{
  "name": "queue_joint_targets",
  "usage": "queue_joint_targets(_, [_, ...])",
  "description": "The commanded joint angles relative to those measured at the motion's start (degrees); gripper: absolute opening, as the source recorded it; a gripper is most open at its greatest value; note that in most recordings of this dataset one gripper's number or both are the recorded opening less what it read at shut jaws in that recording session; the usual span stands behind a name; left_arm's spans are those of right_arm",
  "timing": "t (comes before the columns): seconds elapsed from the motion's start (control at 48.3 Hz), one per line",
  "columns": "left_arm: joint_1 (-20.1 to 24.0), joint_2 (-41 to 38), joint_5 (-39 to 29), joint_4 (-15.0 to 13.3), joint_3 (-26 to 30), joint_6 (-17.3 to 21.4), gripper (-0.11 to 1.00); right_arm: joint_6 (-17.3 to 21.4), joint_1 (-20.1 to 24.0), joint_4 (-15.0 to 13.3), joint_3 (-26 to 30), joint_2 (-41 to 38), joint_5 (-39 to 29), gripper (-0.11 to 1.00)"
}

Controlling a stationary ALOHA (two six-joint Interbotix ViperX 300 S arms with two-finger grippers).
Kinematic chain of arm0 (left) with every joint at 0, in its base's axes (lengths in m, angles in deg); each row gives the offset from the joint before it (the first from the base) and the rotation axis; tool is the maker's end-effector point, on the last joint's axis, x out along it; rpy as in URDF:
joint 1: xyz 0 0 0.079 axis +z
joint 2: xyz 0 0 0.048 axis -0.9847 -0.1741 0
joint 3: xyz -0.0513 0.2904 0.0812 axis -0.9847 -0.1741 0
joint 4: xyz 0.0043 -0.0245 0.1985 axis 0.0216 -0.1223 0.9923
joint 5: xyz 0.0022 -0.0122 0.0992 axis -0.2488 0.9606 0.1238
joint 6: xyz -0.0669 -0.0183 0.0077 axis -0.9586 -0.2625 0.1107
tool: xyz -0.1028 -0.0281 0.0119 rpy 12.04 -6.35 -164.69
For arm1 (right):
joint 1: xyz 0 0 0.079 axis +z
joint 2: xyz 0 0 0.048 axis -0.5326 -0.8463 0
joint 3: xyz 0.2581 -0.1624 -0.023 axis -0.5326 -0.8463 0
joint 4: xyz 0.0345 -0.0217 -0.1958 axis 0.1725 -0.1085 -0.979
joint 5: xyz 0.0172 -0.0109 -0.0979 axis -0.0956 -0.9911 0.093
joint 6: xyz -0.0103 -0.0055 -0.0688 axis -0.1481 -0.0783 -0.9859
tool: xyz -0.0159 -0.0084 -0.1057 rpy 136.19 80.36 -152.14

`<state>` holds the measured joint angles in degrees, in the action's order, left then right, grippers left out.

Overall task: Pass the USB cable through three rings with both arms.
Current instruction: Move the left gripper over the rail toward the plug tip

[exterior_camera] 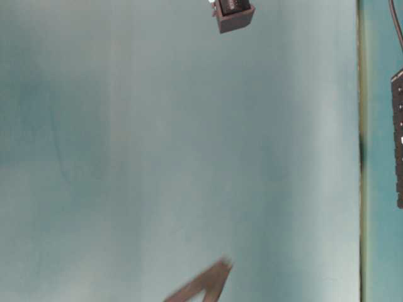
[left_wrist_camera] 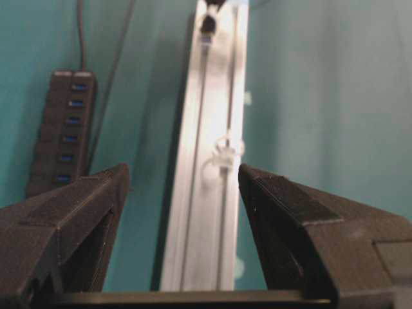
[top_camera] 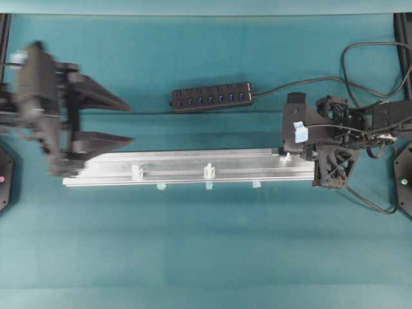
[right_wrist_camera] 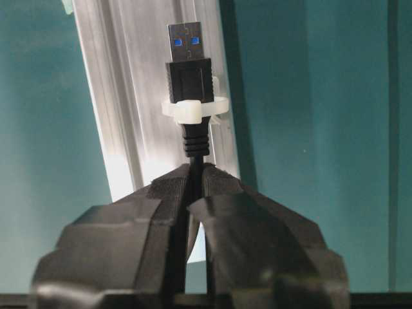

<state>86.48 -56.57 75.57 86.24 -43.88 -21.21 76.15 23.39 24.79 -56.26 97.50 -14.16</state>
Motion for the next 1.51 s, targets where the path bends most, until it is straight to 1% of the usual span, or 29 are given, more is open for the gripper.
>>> queue_joint_targets(0.0, [0.4,-4.2,3.1,0.3,3.7,0.2,0.76,0.1,0.3,0.1,0.8,0.3,0.3,-0.09])
queue_joint_targets(0.083, [0.9,-8.7,5.4,0.4,5.8,0.9,0.76,0.1,0.3,0.1,0.8,0.2,0.4,-0.09])
queue_joint_targets(0.31, [0.8,-19.9,10.6,0.4,11.7,6.4,0.76,0.2,0.3,0.1,0.6,0.2,1.9,-0.09])
queue_joint_targets(0.393, [1.0,-22.5,12.9,0.4,13.0,7.3,0.76,0.3,0.3,0.2,0.5,0.2,2.5,-0.09])
queue_joint_targets(0.579, [0.9,-28.3,16.3,0.4,15.3,7.3,0.77,0.0,0.2,0.2,0.4,0.3,3.0,-0.09])
queue_joint_targets(0.745, [0.9,-32.8,16.3,0.4,18.4,7.6,0.77,-0.1,0.3,0.2,0.4,0.2,3.1,-0.09])
queue_joint_targets(0.952, [0.9,-39.0,16.8,0.4,23.8,7.6,0.77,0.0,0.3,0.2,0.3,0.2,4.1,-0.09])
queue_joint_targets(1.138, [0.4,-44.0,16.8,0.3,27.7,6.9,0.77,0.0,0.3,0.2,0.2,0.2,4.7,-0.09])
queue_joint_targets(1.324, [-0.1,-46.1,17.3,0.4,28.7,6.9,0.78,0.0,0.3,0.2,0.1,0.2,4.9,-0.09])
queue_joint_targets(1.489, [-1.9,-49.1,17.6,0.4,29.1,6.7,0.78,0.0,0.2,0.2,-0.4,0.2,5.6,-0.09])
